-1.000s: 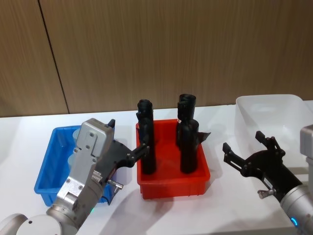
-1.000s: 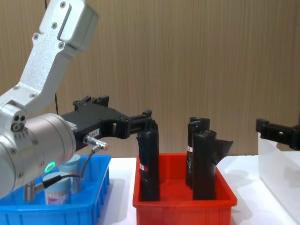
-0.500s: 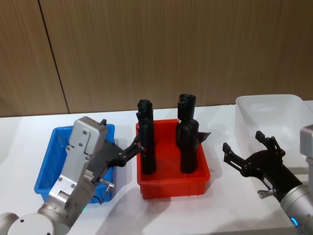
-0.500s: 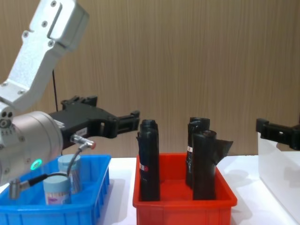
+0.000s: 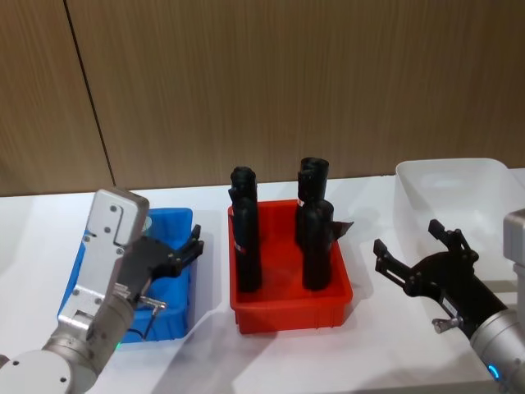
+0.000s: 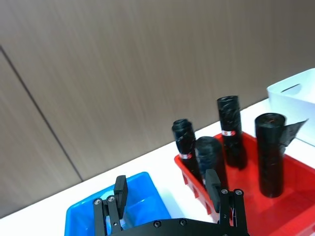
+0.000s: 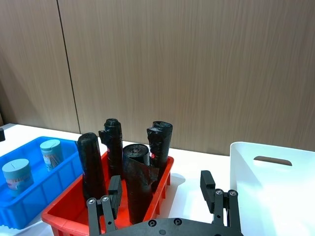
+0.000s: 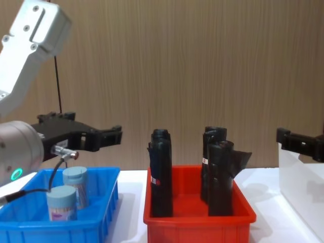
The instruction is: Pick the cotton swabs from the blue box and place them into the white box.
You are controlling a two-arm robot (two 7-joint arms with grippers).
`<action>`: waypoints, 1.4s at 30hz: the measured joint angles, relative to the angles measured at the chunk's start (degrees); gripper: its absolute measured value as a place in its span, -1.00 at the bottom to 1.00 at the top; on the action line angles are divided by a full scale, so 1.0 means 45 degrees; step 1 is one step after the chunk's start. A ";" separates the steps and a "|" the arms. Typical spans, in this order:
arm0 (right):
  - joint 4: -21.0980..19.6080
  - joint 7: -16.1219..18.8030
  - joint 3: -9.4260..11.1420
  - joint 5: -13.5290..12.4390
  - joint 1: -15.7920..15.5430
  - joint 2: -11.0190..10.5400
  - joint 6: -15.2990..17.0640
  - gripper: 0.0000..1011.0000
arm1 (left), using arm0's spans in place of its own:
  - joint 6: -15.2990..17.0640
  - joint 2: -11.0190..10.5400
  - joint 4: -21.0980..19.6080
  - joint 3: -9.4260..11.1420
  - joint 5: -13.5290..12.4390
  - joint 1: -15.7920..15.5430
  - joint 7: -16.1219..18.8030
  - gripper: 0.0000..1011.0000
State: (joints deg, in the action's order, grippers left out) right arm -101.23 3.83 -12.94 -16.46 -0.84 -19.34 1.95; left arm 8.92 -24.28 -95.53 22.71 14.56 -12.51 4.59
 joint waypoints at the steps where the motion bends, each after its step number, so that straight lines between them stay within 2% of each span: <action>1: 0.0000 0.0000 0.0000 0.0000 0.0000 0.0001 0.0000 0.98 | 0.0066 -0.0001 0.0007 -0.0026 0.0076 0.0000 0.0058 0.98; 8: 0.0000 0.0000 0.0000 0.0000 0.0000 0.0000 0.0000 0.98 | 0.0388 0.0032 0.0293 -0.0250 0.0659 -0.0039 0.0299 0.98; 15: 0.0000 0.0000 0.0000 -0.0001 0.0000 0.0001 0.0000 0.98 | 0.0482 0.0182 0.1010 -0.0476 0.1295 -0.0284 0.0202 0.98; 26: 0.0000 0.0000 0.0000 0.0000 0.0001 0.0000 0.0000 0.98 | 0.0384 0.0527 0.2695 -0.0783 0.2088 -0.1034 -0.0758 0.98; 42: 0.0000 0.0000 0.0000 0.0000 0.0000 0.0000 0.0000 0.98 | 0.0392 0.0935 0.4695 -0.1097 0.2717 -0.2050 -0.1721 0.98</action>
State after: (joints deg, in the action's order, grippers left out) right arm -101.23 3.83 -12.94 -16.46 -0.84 -19.34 1.95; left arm 10.68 -20.07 -74.40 17.78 26.79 -21.74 -3.15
